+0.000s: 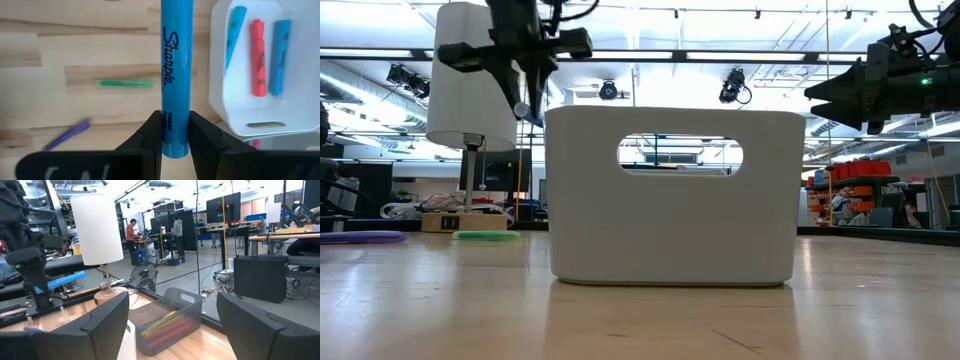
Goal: Pick & Place Markers
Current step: Put the blue highlighter pen into the white bin, then put the violet pen into the gray bin
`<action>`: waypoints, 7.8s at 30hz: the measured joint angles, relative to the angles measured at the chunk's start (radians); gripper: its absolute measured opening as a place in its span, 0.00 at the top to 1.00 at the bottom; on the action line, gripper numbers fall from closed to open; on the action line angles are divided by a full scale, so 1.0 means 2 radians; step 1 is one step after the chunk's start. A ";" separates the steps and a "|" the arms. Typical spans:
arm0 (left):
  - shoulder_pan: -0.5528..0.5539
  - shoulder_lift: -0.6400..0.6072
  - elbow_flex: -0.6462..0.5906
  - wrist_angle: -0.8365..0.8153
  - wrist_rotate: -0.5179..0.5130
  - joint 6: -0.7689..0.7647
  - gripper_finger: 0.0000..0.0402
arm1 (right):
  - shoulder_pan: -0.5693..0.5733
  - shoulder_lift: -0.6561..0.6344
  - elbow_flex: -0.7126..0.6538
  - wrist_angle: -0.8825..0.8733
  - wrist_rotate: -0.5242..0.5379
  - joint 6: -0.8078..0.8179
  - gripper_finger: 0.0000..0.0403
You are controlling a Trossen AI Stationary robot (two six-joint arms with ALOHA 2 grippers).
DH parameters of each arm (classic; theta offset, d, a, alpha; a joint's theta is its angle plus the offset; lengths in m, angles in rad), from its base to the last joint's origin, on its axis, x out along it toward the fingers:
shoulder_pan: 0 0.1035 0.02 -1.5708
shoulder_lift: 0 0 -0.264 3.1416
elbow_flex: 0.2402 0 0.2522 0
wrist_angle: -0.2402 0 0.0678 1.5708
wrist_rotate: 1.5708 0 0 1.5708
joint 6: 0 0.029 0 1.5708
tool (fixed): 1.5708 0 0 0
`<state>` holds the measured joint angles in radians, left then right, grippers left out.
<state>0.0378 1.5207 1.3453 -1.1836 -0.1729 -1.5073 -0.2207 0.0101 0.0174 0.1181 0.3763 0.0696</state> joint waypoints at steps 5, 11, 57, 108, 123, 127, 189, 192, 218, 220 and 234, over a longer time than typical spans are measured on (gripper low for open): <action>0.015 0.023 0.012 0.012 0.007 0.012 0.82 | 0.000 0.000 0.000 0.000 0.000 0.000 0.25; 0.024 0.063 0.065 0.011 0.008 0.033 0.82 | 0.000 0.000 0.000 0.000 0.000 0.000 0.25; 0.024 0.232 0.138 0.111 0.037 0.053 0.82 | 0.000 0.000 0.000 0.000 0.000 0.000 0.25; 0.061 0.281 0.151 0.188 0.115 0.238 0.42 | 0.000 0.000 0.000 0.000 0.000 0.000 0.25; 0.051 0.277 0.186 0.177 0.091 0.438 0.42 | 0.000 0.000 0.000 0.000 0.000 0.000 0.25; 0.042 0.261 0.186 0.176 0.094 0.455 0.42 | 0.000 0.000 0.000 0.000 0.000 0.000 0.25; -0.116 -0.134 -0.134 -0.068 0.065 0.419 0.42 | 0.000 0.000 0.000 0.000 0.000 0.000 0.25; -0.115 -0.144 -0.164 -0.047 0.080 0.419 0.42 | 0.000 0.000 0.000 0.000 0.000 0.000 0.25; -0.115 -0.170 -0.392 0.199 0.115 0.376 0.42 | 0.000 0.000 0.000 0.000 0.000 0.000 0.25; -0.115 -0.170 -0.402 0.209 0.120 0.375 0.42 | 0.000 0.000 0.000 0.000 0.000 0.000 0.25; -0.116 -0.171 -0.450 0.241 0.128 0.367 0.42 | 0.000 0.000 0.000 0.000 0.000 0.000 0.25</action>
<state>-0.1940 1.1786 0.4458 -0.7023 0.0831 -0.7729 -0.2210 0.0099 0.0170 0.1181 0.3763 0.0696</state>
